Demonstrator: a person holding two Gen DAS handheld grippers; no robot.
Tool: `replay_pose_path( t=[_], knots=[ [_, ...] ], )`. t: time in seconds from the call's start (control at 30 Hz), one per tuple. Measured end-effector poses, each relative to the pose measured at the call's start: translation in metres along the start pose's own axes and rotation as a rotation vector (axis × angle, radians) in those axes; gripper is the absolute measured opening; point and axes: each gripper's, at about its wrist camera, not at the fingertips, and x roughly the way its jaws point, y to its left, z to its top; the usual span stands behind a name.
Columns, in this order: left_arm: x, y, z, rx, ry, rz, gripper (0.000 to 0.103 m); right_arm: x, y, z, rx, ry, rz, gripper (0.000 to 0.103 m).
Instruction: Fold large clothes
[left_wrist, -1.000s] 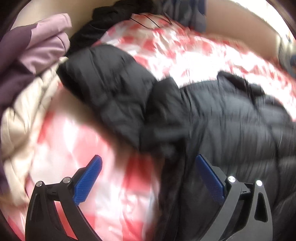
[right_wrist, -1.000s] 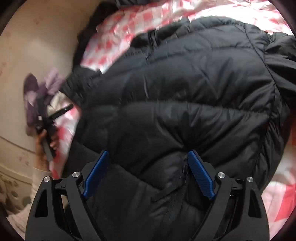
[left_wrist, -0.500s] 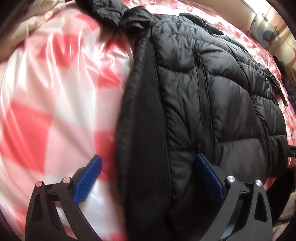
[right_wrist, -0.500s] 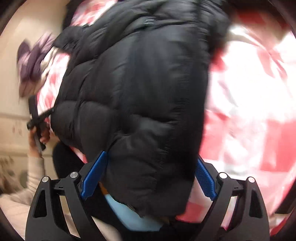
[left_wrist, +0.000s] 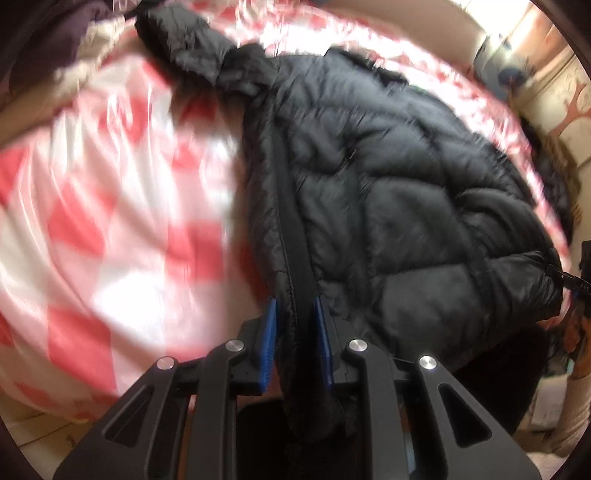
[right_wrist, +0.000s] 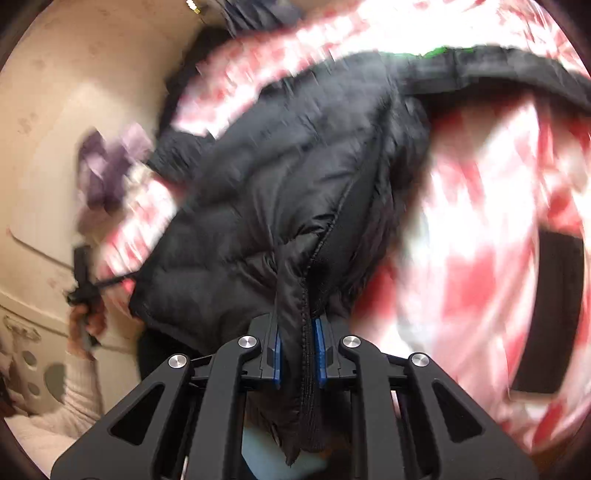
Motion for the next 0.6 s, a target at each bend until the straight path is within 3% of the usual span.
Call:
replay_pose_path(
  t=[0.1,0.13,0.2,0.23,0.27,0.3,0.33,0.37,0.47,0.6],
  knots=[
    [0.012,0.002,-0.02,-0.005,0.048,-0.008,0.028,0.021,-0.016,-0.03,-0.036,0.15,-0.114,0.016],
    [0.014,0.002,-0.023,0.001,0.051,0.011,0.034,0.025,-0.021,-0.037,-0.043,0.195,-0.137,0.021],
    [0.011,0.001,-0.018,0.011,0.03,0.065,0.038,0.013,-0.025,-0.037,-0.057,0.192,-0.16,0.04],
    [-0.002,0.004,-0.016,0.021,-0.006,0.082,0.047,0.0,-0.03,-0.033,-0.052,0.163,-0.168,0.048],
    [-0.01,-0.002,-0.008,0.028,-0.041,0.096,0.054,-0.017,-0.033,-0.027,-0.043,0.112,-0.17,0.064],
    [-0.024,-0.008,-0.002,0.044,-0.107,0.121,0.068,-0.031,-0.036,-0.022,-0.031,0.05,-0.158,0.078],
    [-0.035,-0.009,0.005,0.064,-0.162,0.141,0.081,-0.053,-0.046,-0.015,-0.003,-0.017,-0.143,0.083],
    [-0.041,-0.012,0.009,0.078,-0.196,0.155,0.086,-0.076,-0.062,-0.006,0.035,-0.083,-0.127,0.089],
    [-0.038,-0.037,0.034,0.13,-0.278,0.173,0.09,-0.115,-0.11,0.022,0.18,-0.246,-0.06,0.089],
    [-0.002,-0.063,0.071,0.091,-0.292,0.112,0.09,-0.136,-0.219,0.062,0.553,-0.526,0.07,0.09]
  ],
)
